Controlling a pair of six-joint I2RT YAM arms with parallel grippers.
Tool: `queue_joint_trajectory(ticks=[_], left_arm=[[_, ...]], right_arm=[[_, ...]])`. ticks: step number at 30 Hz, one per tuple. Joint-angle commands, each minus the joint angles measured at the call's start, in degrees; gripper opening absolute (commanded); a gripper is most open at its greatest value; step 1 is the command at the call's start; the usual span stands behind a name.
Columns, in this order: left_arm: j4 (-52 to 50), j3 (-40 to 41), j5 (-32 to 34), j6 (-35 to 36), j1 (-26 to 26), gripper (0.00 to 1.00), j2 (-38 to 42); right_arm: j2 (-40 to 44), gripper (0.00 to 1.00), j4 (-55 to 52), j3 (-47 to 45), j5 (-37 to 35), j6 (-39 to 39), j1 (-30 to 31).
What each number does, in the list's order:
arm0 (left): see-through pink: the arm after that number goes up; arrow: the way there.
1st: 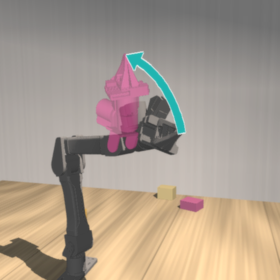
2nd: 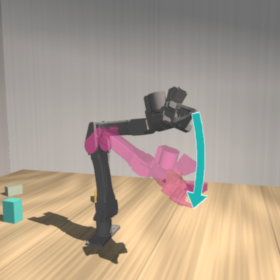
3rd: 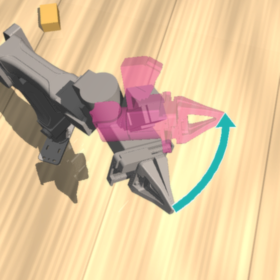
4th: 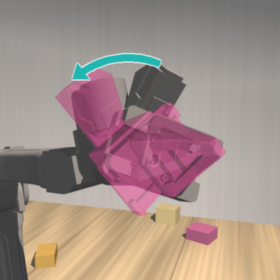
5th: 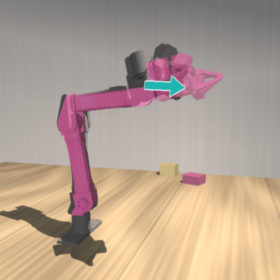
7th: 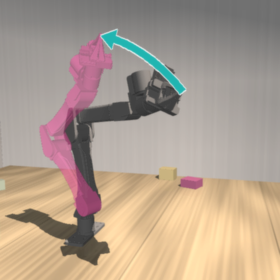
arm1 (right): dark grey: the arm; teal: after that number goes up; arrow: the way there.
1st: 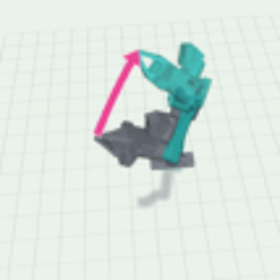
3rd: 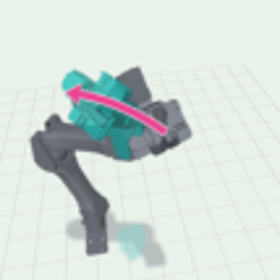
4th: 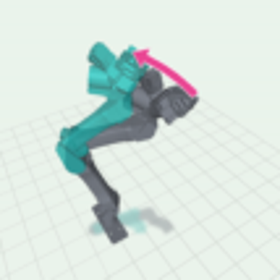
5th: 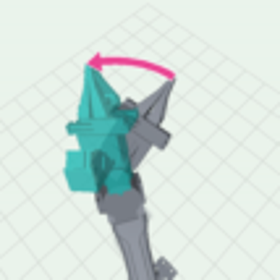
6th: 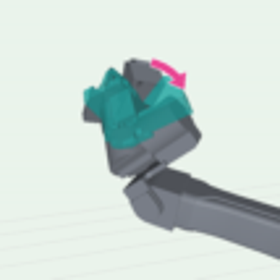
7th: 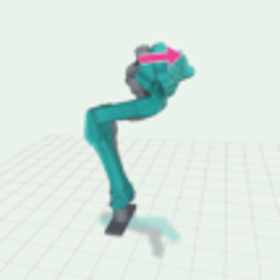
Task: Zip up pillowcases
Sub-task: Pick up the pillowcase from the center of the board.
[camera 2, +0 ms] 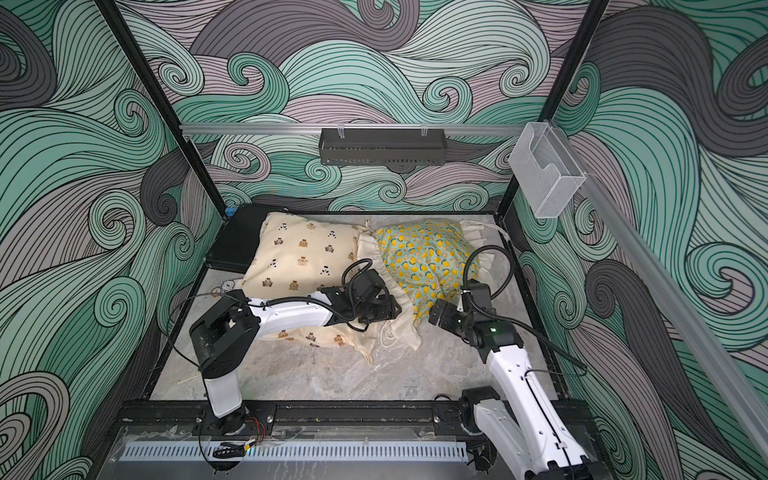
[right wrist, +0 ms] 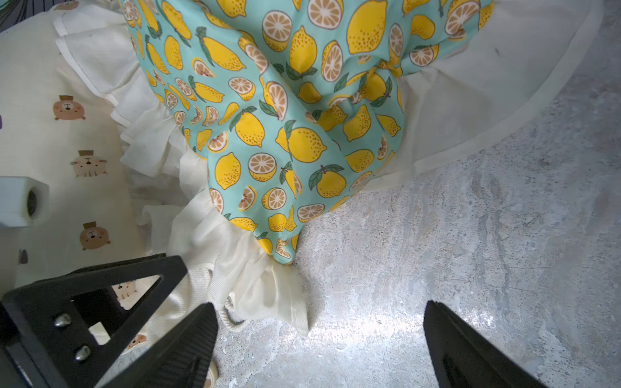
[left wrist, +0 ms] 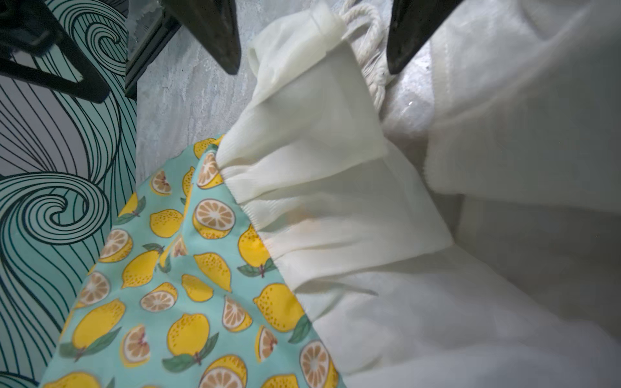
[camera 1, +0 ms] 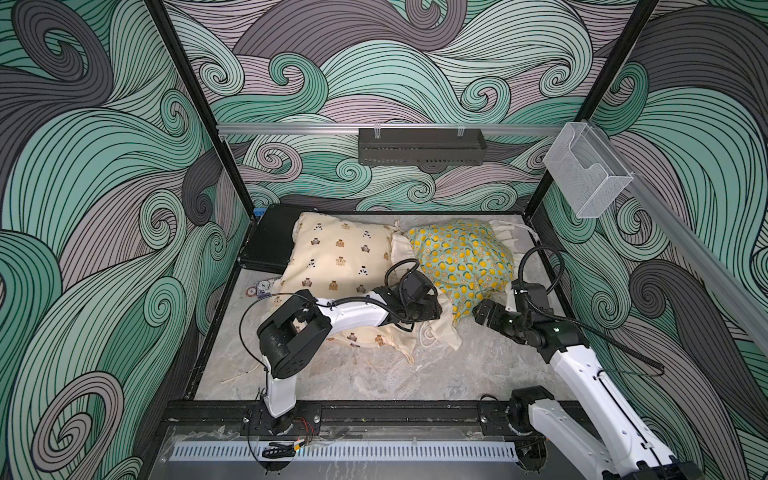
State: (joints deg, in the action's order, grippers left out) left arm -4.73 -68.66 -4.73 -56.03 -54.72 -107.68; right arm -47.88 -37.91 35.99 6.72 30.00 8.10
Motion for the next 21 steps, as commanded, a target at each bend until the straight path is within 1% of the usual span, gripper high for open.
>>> queue_joint_trajectory(ticks=[1, 4, 9, 12, 14, 16, 21], left_arm=[[2.64, -2.0, 0.27, -1.42, -1.83, 0.67, -1.45], [2.26, -3.38, 1.39, -1.39, -2.5, 0.67, -3.51], [-1.36, -8.08, 2.22, -1.08, -2.66, 0.55, -7.64], [-0.56, -8.31, 4.22, -1.51, -2.67, 0.44, -8.48], [-1.03, -9.06, 4.7, -1.54, -2.68, 0.33, -9.01], [-1.72, -9.64, 5.25, -1.54, -2.68, 0.2, -9.13], [-2.67, -9.67, 4.38, -1.32, -2.59, 0.04, -6.26]], right_arm=[[-0.1, 0.99, 1.41, -0.89, 2.0, -0.52, -1.18], [-0.37, 0.99, 2.25, -1.35, 2.62, -0.53, -1.46], [-0.81, 0.99, 3.81, -2.49, 3.79, -0.38, -1.59], [-1.13, 0.99, 4.38, -2.97, 4.25, -0.76, -1.59], [-1.55, 0.99, 4.75, -3.11, 3.92, -0.9, -1.59], [-2.25, 0.99, 4.85, -2.79, 3.84, -1.21, -1.59], [-3.2, 0.99, 4.88, -2.35, 2.83, -1.47, -1.59]])
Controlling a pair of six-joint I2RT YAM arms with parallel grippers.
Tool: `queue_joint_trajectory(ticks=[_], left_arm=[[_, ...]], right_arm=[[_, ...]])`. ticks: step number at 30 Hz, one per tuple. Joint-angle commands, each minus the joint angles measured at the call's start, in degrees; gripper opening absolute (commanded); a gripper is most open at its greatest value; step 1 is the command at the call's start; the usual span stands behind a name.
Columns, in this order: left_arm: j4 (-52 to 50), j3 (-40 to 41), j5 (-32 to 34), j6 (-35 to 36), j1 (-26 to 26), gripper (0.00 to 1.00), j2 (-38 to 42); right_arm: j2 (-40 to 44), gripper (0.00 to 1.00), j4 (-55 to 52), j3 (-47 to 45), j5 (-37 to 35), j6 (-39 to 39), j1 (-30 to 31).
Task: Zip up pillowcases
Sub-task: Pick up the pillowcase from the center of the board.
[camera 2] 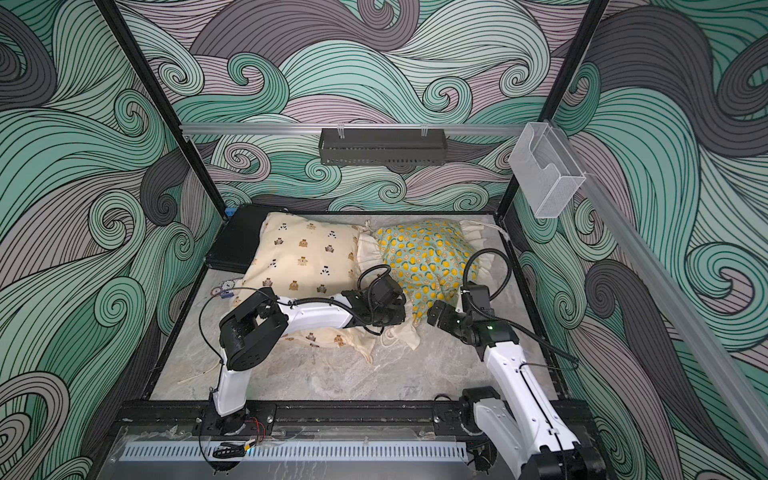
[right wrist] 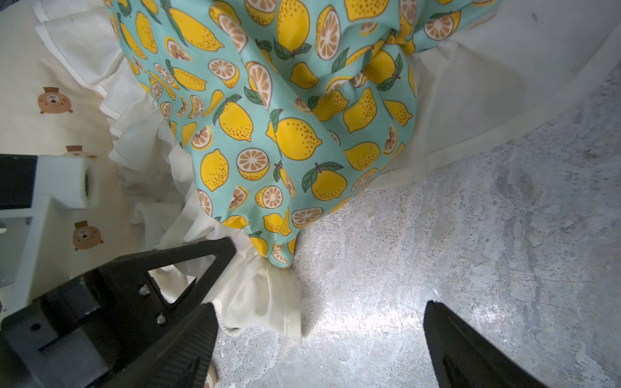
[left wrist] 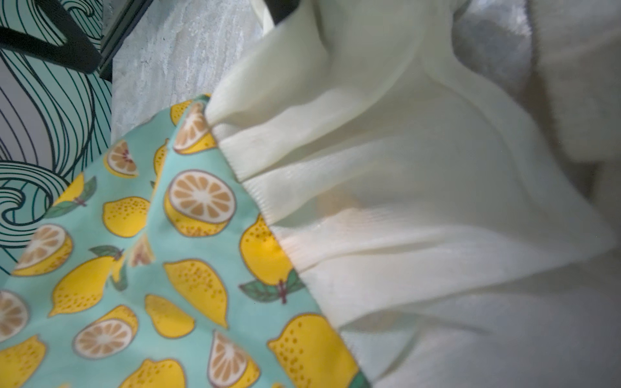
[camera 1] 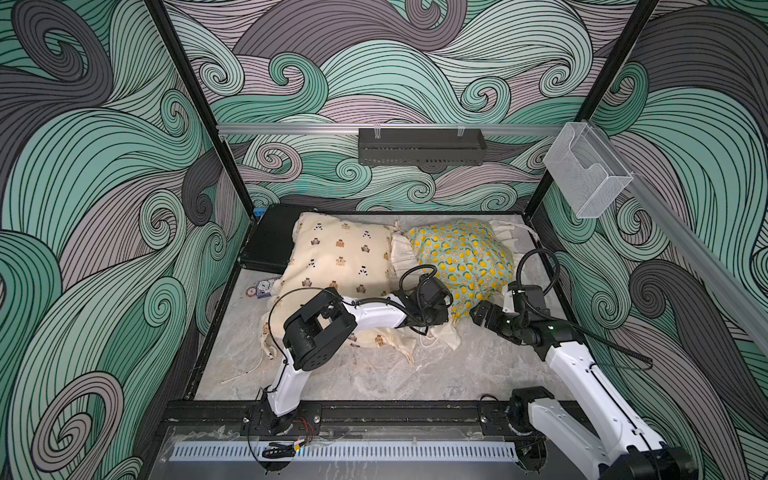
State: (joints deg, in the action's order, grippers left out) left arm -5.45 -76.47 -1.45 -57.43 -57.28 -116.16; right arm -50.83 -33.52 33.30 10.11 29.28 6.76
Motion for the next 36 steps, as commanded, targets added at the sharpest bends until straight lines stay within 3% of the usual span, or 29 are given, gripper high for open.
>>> queue_joint_trajectory(ticks=[1, 8, 16, 20, 24, 28, 36], left_arm=[[-2.16, -1.44, 0.91, -0.37, -0.1, 0.0, 3.54], [-1.75, 4.08, -0.77, -3.88, -0.06, 0.0, 13.64], [-5.94, 4.07, -3.03, -3.73, -0.03, 0.0, 24.44], [-7.83, 4.95, 2.55, -3.97, 0.75, 0.0, 26.63], [-8.35, 3.72, 6.89, -2.4, 5.92, 0.0, 23.09], [-13.45, -3.07, -4.14, -6.05, 13.69, 0.0, 12.33], [-9.48, -4.69, -1.5, -3.24, 17.2, 0.0, 6.06]], right_arm=[[-0.32, 0.99, 0.57, 0.53, -0.71, -0.77, -0.26], [-1.69, 0.99, -0.57, 7.05, 1.57, -0.67, -0.27], [-0.99, 0.99, -6.0, 14.98, -2.86, 0.48, -0.26], [-3.18, 0.99, -5.83, 15.9, -3.52, 1.73, -0.26], [-7.6, 0.99, -1.02, 16.17, -3.0, 3.88, 0.86], [-13.92, 0.99, -0.91, 18.87, -3.52, 3.91, 2.61], [-13.35, 0.99, -2.05, 16.32, -10.63, 3.25, 2.49]])
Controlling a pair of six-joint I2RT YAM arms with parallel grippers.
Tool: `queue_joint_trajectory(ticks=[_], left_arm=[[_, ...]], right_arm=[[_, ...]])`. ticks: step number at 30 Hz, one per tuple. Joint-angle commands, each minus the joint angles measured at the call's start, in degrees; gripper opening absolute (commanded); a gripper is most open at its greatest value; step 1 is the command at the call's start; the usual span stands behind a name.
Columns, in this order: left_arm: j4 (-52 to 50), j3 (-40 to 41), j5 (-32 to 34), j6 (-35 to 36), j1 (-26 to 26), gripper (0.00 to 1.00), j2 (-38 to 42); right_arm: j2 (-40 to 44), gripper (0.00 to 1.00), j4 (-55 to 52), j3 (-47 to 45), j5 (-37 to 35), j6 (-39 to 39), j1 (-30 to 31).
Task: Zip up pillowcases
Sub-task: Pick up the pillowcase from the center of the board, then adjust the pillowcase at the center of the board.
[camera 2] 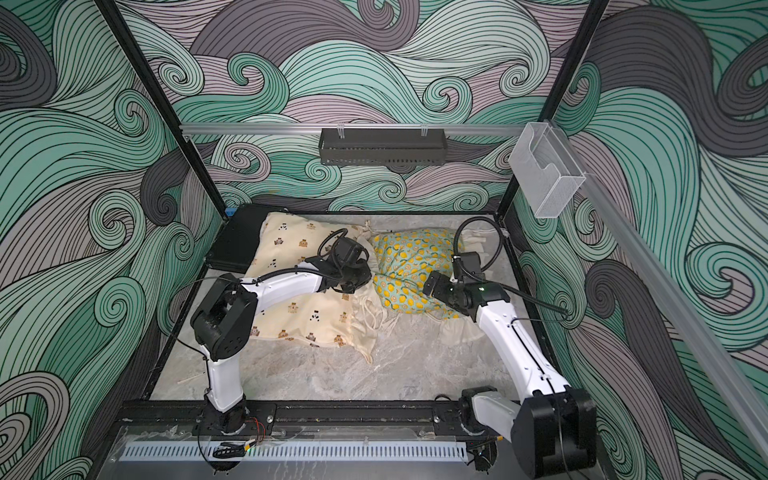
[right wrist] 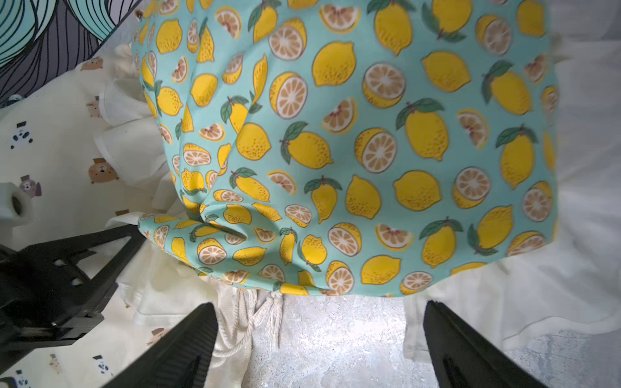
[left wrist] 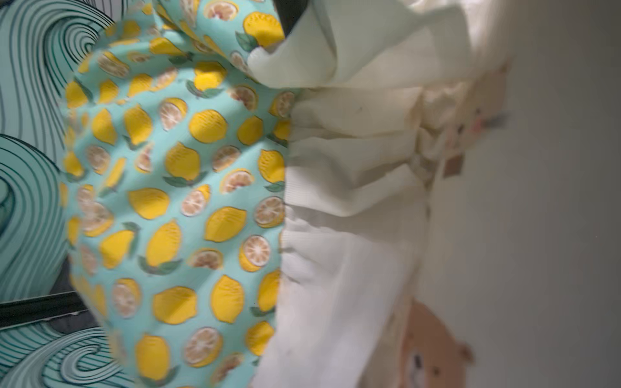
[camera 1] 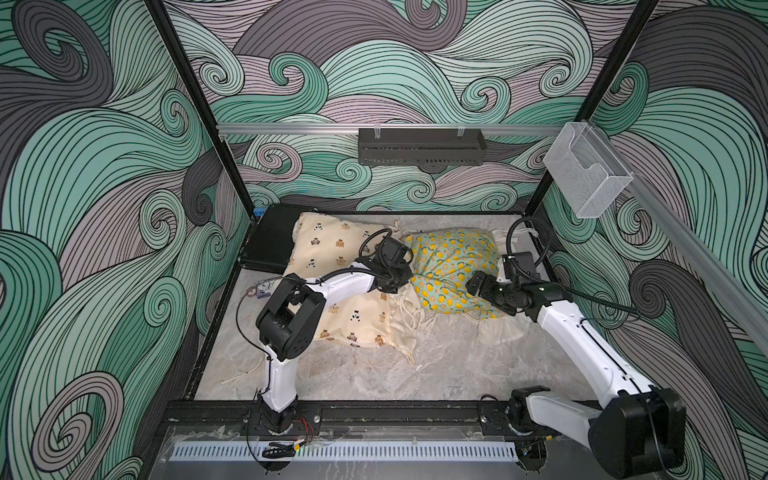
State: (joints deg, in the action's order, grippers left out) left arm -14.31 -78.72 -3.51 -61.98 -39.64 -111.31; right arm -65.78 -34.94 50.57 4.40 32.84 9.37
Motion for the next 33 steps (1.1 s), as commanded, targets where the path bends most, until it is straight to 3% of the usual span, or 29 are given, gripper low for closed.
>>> queue_joint_trajectory(ticks=[1, 5, 11, 14, 19, 27, 30, 33], left_arm=[[-1.23, -2.68, 1.32, 1.88, -0.45, 0.0, 1.14], [-1.95, -2.67, 1.97, 2.33, -0.09, 0.0, 0.61], [-1.9, -2.61, 0.67, 2.47, 0.0, 0.0, 1.1], [-2.22, -2.61, 0.72, 2.65, 0.02, 0.0, 1.57], [-2.61, -2.19, 0.26, 2.81, 0.03, 0.0, 2.35], [-3.57, -3.32, 0.43, 3.87, 0.09, 0.0, 2.19], [-4.12, -4.07, 0.52, 4.23, 0.0, 0.0, 1.84], [-4.06, -4.07, 0.57, 4.16, 0.01, 0.0, 1.86]], right_arm=[[1.66, 0.99, -0.64, -1.53, -4.9, -0.26, -0.28], [0.48, 0.99, 0.36, -4.52, -1.52, 2.5, 0.29], [4.76, 0.99, 2.36, -10.47, -5.27, 3.58, -1.7], [4.03, 0.93, 2.62, -11.2, -7.85, 3.94, -2.43], [4.41, 0.81, 7.64, -15.23, -6.07, 6.19, -4.92], [3.56, 0.6, 5.47, -16.21, -5.07, 7.19, -7.65], [1.95, 0.62, 6.03, -17.58, -2.43, 8.02, -6.53], [-0.1, 0.64, 3.7, -16.21, -6.72, 7.77, -3.94]])
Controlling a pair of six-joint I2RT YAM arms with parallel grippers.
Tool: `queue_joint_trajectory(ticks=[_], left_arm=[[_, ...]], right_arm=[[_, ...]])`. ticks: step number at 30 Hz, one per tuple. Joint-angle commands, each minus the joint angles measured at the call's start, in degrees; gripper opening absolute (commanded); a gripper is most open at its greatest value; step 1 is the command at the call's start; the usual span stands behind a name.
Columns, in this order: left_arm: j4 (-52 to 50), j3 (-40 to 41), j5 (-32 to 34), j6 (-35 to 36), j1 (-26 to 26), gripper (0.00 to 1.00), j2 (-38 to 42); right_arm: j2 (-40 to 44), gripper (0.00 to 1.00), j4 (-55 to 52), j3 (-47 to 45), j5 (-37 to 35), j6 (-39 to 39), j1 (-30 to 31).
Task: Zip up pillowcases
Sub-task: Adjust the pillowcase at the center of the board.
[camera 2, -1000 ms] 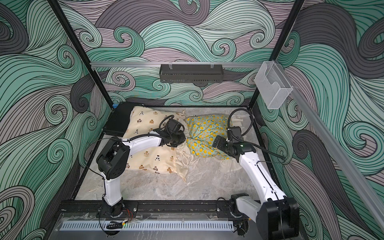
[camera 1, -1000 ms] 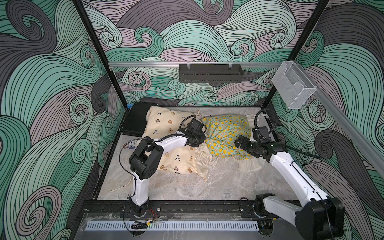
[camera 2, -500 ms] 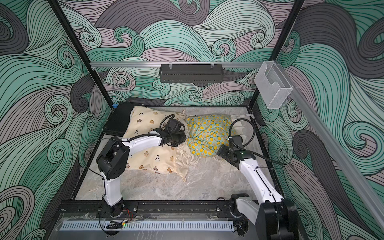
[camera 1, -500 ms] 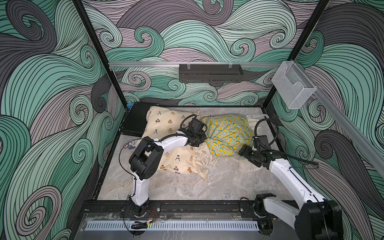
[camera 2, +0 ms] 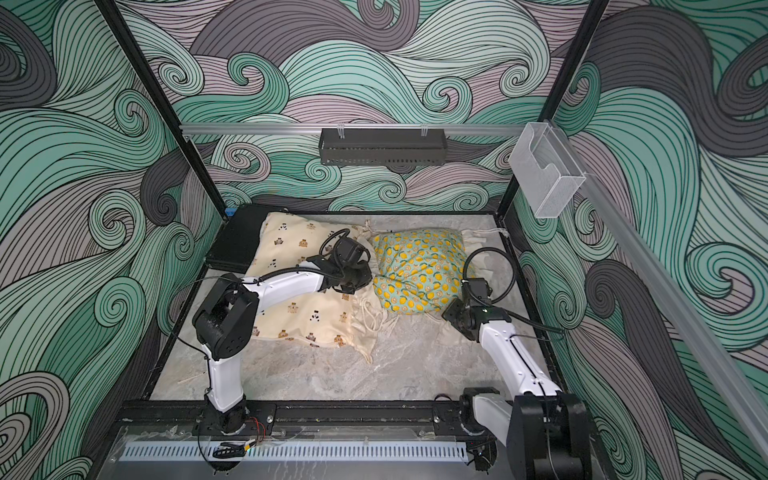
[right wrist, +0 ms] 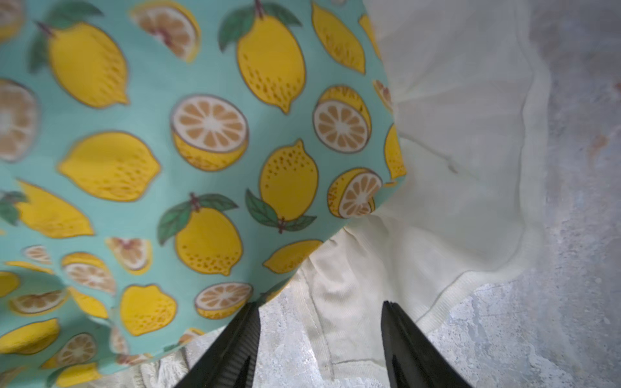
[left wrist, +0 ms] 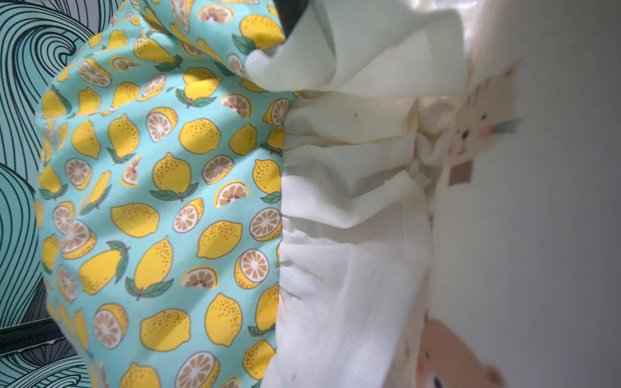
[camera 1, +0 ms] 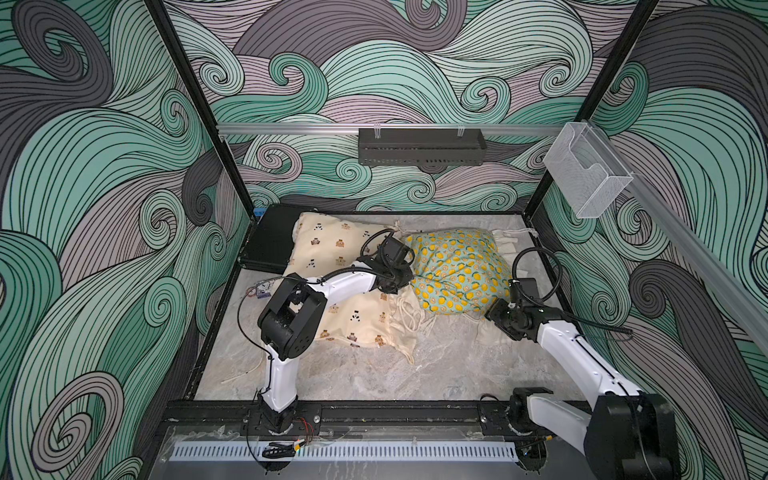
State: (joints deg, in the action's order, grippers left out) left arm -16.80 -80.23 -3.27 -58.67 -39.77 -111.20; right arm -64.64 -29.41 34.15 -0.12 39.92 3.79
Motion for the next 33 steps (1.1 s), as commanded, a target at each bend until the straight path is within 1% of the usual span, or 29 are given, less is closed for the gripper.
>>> queue_joint_trajectory(ticks=[1, 4, 9, 13, 16, 20, 23, 28, 33], left_arm=[[-1.55, -2.56, 0.26, 0.84, 0.15, 0.0, 1.7], [-1.57, -2.5, 0.45, 0.96, 0.18, 0.0, 1.73], [-1.48, -2.62, 0.46, 1.01, 0.21, 0.0, 1.71], [-1.79, -2.45, 0.8, 1.26, 0.2, 0.0, 1.79], [-1.68, -2.4, 0.77, 1.22, 0.2, 0.0, 1.6], [-1.42, -2.44, 0.37, 1.02, 0.16, 0.0, 1.43], [-1.27, -2.19, 0.18, 0.94, 0.17, 0.0, 1.41], [-0.74, -2.12, -0.59, 0.51, 0.13, 0.0, 1.42], [-0.69, -1.96, -0.78, 0.36, -0.47, 0.0, 2.73]], right_arm=[[-1.79, 0.66, -2.47, 0.77, -3.44, 0.76, 2.3], [-3.19, 0.71, -2.63, 0.84, -5.23, 1.47, 3.84], [-6.62, 0.71, -1.36, 0.83, -6.8, 2.07, 6.76], [-8.45, 0.66, 0.03, 1.0, -7.27, 1.57, 7.22], [-10.55, 0.65, -0.19, 1.77, -8.63, 1.3, 7.64], [-13.17, 0.61, 0.22, 2.48, -9.61, 1.06, 8.19], [-14.13, 0.59, 1.48, 2.2, -9.29, 0.99, 8.69], [-15.67, 0.49, 2.03, 2.18, -9.23, 1.56, 9.02], [-15.84, 0.32, 1.81, 2.19, -9.37, 1.91, 9.02]])
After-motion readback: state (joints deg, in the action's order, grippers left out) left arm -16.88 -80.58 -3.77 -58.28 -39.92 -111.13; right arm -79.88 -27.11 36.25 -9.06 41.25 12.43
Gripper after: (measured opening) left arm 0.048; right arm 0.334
